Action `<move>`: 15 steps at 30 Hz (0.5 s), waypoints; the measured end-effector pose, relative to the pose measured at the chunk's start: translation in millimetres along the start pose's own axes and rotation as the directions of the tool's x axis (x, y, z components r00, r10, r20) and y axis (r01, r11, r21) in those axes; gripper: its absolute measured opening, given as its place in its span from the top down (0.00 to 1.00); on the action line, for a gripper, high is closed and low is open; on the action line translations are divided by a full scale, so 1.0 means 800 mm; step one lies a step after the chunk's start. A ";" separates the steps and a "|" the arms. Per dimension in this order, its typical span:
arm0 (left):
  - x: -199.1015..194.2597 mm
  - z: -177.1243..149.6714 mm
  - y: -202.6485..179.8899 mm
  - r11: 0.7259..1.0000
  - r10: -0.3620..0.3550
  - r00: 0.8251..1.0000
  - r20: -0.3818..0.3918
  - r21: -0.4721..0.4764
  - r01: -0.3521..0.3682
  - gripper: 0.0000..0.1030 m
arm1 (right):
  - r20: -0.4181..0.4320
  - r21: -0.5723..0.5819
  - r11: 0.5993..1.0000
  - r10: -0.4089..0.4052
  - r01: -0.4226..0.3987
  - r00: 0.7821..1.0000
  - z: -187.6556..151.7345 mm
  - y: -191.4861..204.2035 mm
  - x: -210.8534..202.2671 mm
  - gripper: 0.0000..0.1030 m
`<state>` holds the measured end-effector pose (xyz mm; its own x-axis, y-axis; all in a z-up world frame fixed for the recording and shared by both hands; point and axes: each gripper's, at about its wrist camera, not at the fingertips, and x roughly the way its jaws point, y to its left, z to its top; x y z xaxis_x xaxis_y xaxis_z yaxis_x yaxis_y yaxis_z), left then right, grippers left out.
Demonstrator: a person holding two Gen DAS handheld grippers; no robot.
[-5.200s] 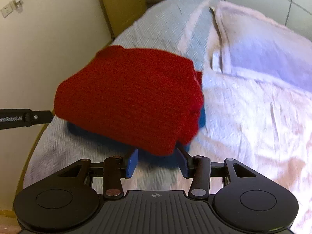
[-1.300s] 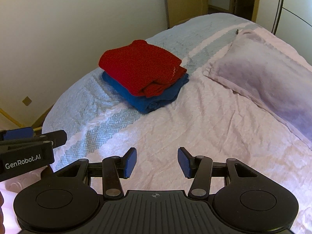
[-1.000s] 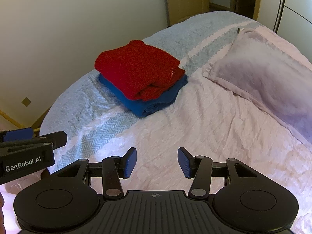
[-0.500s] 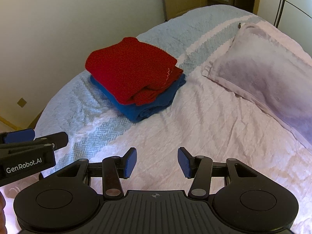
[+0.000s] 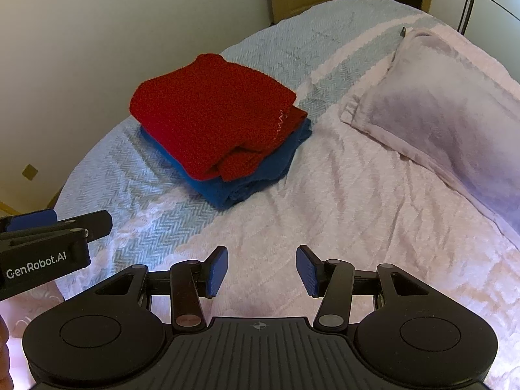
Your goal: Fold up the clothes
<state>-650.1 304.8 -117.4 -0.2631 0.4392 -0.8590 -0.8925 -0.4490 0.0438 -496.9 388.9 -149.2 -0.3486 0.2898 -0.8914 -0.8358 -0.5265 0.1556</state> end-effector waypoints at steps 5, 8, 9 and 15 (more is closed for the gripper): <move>0.009 0.009 0.004 1.000 0.002 1.000 -0.002 -0.001 -0.002 0.35 | -0.005 0.004 1.000 -0.004 0.004 1.000 0.010 0.002 0.010 0.51; 0.011 0.013 0.005 1.000 0.001 1.000 0.000 -0.001 -0.001 0.35 | -0.004 0.006 1.000 -0.007 0.007 1.000 0.015 0.004 0.013 0.51; 0.011 0.014 0.006 1.000 0.000 1.000 0.001 -0.001 0.000 0.35 | -0.003 0.006 1.000 -0.008 0.008 1.000 0.016 0.005 0.014 0.51; 0.012 0.019 0.011 1.000 -0.002 1.000 0.010 -0.001 0.002 0.35 | 0.000 0.008 1.000 -0.013 0.013 1.000 0.018 0.010 0.013 0.51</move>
<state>-665.8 316.7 -117.3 -0.2647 0.4477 -0.8541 -0.8928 -0.4486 0.0416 -513.2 399.0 -151.3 -0.3381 0.2968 -0.8931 -0.8437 -0.5160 0.1479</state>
